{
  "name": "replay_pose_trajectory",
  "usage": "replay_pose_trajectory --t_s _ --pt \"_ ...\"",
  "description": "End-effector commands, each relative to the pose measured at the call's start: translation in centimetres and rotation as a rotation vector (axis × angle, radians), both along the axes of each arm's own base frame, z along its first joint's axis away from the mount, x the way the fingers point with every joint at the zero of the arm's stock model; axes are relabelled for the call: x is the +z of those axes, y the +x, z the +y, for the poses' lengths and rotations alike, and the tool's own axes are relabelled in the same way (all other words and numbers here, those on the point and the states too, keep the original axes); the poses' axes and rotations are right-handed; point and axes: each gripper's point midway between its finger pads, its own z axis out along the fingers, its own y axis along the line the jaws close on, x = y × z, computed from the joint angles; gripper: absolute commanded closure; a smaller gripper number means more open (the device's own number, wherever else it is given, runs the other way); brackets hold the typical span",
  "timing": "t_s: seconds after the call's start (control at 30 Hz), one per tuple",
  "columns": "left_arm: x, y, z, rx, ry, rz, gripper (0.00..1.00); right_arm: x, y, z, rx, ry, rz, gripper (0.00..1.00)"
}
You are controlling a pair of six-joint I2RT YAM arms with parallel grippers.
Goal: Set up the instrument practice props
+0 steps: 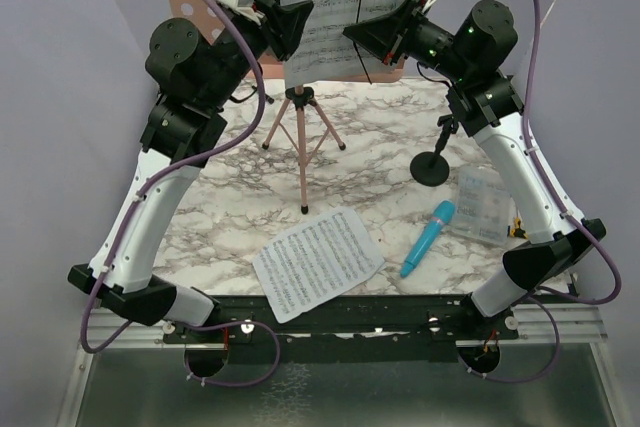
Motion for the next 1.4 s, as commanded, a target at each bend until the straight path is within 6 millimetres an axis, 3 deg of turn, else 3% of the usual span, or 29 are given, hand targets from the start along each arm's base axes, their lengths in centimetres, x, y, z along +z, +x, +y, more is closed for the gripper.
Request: replay_pose_trajectory --t_s 0.0,0.27,0.7,1.37 --pt "0.5 -1.1 2.4 0.082 -0.014 -0.025 0.60 1.2 -1.8 -0.1 0.033 0.005 -0.047 1.00" --pt "-1.9 -1.2 3.0 0.109 0.004 0.020 0.65 1.2 -2.0 -0.1 0.037 0.007 -0.043 1.00" --pt "-1.4 -0.8 1.2 0.028 -0.011 0.021 1.00 1.5 -2.3 -0.2 0.041 0.011 -0.049 1.00" --pt "0.3 -1.8 -0.7 -0.109 -0.094 -0.006 1.00 1.9 -2.7 -0.2 0.055 0.024 -0.053 0.99"
